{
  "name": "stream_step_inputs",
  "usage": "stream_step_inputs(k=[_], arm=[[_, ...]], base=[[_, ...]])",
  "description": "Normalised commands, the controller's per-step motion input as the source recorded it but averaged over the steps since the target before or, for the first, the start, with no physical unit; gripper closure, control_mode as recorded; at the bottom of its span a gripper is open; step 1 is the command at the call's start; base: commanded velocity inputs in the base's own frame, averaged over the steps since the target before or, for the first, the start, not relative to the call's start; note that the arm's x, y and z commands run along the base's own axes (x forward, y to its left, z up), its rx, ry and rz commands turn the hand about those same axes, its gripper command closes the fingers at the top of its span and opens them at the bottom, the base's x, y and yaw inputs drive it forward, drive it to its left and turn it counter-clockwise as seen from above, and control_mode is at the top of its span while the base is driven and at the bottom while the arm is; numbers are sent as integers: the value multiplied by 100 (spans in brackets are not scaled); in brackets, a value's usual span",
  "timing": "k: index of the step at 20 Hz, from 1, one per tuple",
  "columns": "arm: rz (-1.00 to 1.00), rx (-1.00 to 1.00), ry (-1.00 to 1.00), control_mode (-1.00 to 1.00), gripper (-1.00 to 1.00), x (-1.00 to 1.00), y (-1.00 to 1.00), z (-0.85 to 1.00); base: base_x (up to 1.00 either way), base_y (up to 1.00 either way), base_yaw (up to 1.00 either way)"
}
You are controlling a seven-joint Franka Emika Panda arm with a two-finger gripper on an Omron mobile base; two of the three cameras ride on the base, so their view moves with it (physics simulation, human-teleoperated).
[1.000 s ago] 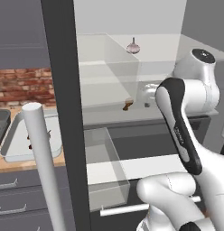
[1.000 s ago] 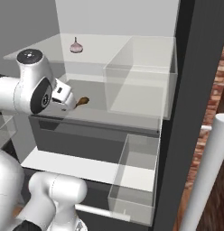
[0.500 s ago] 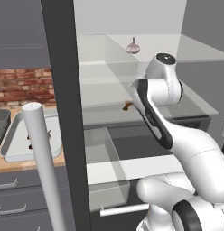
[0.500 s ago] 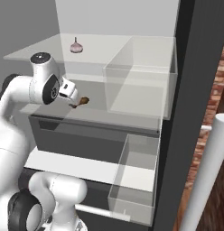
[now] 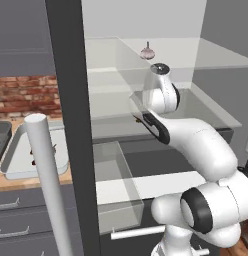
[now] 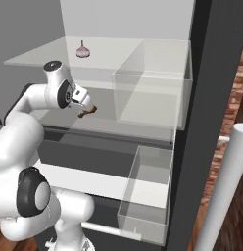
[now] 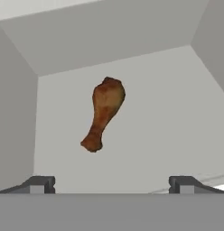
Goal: Place one garlic and one chicken drumstick in each tupperware on the nearby counter, to pack two identical lunches.
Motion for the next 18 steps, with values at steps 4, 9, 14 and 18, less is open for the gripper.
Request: stream_step_inputs(k=[4, 9, 14, 18], arm=[[-6, 0, 3, -100, -100, 97, 0, -29], [-4, 0, 2, -100, -100, 85, 0, -46], [-3, 0, 7, -100, -100, 74, 2, -34], [0, 0, 11, -100, -100, 61, 9, 0]], base=[[0, 0, 0], [0, 0, 0], [0, 0, 0], [0, 0, 0]])
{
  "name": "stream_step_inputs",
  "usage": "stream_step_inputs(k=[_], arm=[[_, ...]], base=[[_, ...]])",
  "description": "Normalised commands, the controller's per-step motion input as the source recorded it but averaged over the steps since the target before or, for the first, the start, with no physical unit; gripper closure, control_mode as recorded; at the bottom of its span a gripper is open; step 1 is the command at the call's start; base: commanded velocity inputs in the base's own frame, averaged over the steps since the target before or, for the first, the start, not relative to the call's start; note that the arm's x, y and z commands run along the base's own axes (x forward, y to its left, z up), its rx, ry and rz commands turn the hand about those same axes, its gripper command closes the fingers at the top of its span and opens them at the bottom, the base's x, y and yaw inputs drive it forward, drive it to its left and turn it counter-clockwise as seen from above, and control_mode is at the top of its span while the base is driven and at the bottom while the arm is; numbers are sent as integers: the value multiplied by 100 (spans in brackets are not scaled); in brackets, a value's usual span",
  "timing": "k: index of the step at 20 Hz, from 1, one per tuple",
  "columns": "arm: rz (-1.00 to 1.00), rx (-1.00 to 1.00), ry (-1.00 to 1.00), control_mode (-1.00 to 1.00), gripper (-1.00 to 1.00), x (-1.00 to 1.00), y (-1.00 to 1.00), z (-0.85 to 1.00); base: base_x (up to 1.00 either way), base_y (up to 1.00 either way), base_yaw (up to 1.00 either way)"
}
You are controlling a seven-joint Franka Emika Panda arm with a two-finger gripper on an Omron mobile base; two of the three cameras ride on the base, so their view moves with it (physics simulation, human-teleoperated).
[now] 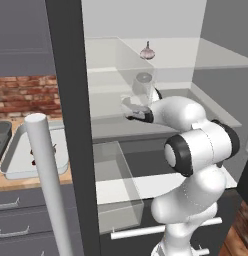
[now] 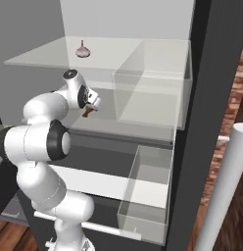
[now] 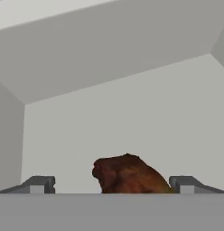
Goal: Place one garlic and one chicken drumstick in each tupperware on the nearby counter, to pack two identical lunches.
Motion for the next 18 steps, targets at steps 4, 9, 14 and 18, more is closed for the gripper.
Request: stream_step_inputs(k=[4, 9, 14, 18], arm=[[0, 0, 12, -100, -100, 17, 4, -47], [0, -2, -5, -100, -100, -32, 0, -38], [0, 0, 0, -100, -100, -11, 0, -8], [0, 0, 0, -100, -100, -7, 0, 0]], base=[[0, 0, 0], [0, 0, 0], [0, 0, 0], [0, 0, 0]])
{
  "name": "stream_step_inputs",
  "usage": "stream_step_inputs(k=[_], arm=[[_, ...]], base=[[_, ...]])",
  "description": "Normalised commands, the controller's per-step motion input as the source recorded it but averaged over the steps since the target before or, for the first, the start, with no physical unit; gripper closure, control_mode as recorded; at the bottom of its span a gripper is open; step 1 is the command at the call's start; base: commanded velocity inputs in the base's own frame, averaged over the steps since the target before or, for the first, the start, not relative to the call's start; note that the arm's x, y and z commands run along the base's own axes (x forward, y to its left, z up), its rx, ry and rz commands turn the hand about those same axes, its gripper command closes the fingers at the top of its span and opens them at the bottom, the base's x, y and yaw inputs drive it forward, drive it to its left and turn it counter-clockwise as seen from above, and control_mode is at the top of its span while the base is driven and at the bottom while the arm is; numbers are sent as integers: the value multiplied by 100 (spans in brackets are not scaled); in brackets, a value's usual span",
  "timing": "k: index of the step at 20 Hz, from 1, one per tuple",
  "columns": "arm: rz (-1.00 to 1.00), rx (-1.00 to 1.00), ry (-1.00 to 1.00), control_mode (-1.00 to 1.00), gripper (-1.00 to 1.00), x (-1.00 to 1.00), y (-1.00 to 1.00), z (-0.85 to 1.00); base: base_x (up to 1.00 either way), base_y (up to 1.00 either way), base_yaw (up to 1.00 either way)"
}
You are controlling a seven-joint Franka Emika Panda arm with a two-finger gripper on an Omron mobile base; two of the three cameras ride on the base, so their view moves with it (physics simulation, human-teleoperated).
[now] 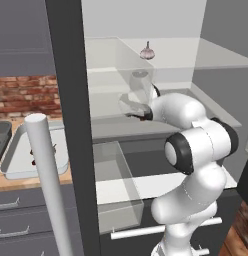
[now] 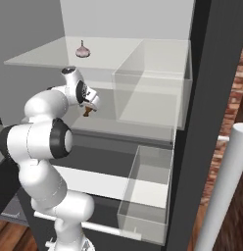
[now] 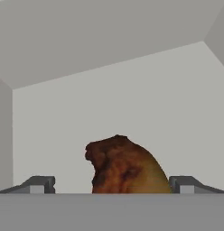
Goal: Place one garlic and one chicken drumstick in each tupperware on the nearby counter, to pack two identical lunches.
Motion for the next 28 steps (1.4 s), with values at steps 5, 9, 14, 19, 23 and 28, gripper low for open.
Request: stream_step_inputs(k=[5, 9, 14, 19, 23, 28], arm=[[0, -4, 0, -100, -100, -21, 0, -37], [0, -10, 0, -100, 100, 47, 0, -38], [0, -2, -1, -100, 100, -12, 0, -9], [0, 0, -7, -100, 100, -91, 0, -3], [-4, 0, -22, -100, 100, -100, -1, 2], [-8, 9, -10, -100, 100, -100, -22, 53]], base=[[0, 0, 0], [0, 0, 0], [0, 0, 0], [0, 0, 0], [0, 0, 0], [0, 0, 0]])
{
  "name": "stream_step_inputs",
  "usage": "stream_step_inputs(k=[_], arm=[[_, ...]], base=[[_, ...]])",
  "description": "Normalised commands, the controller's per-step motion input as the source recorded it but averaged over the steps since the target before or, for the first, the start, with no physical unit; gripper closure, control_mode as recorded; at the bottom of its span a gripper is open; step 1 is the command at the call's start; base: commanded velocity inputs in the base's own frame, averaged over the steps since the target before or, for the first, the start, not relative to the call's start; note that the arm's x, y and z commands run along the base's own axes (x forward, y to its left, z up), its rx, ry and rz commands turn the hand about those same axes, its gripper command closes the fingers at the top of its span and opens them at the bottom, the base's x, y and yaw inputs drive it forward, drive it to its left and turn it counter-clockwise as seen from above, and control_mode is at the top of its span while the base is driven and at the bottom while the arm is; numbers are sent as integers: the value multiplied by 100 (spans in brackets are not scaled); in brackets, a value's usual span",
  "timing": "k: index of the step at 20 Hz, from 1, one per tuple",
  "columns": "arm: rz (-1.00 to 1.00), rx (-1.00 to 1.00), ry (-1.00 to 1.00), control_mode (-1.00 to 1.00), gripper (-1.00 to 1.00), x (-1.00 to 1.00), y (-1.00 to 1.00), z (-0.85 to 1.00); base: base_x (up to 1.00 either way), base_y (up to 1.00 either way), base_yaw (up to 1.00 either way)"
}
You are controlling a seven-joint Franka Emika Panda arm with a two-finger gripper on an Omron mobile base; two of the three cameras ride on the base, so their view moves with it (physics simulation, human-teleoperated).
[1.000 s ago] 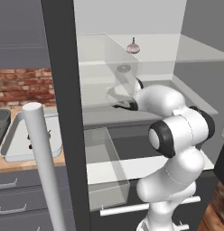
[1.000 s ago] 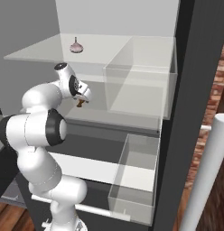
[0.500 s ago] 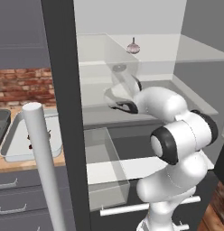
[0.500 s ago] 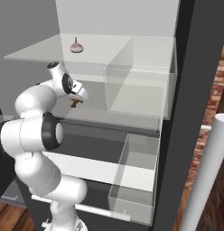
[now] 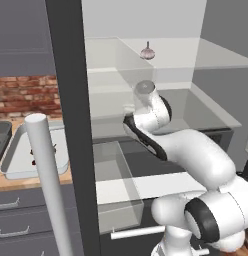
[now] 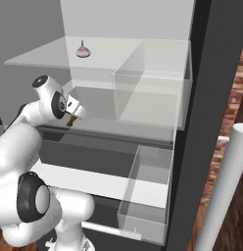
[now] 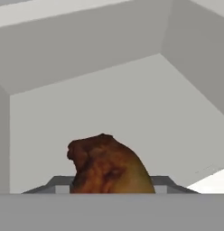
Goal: Place one garlic and one chicken drumstick in each tupperware on the nearby counter, to pack two identical lunches.
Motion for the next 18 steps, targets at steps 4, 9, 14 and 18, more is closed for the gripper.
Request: stream_step_inputs(k=[4, 9, 14, 18], arm=[[-16, 22, 5, -100, 100, -100, -34, 78], [-15, 17, 13, -100, 100, -100, -25, 76], [-3, 8, 15, 100, 100, -60, -3, -11], [0, 0, 0, 100, 100, 0, 0, 0]], base=[[0, 0, 0], [0, 0, 0], [-40, 0, -1], [-100, 1, -4]])
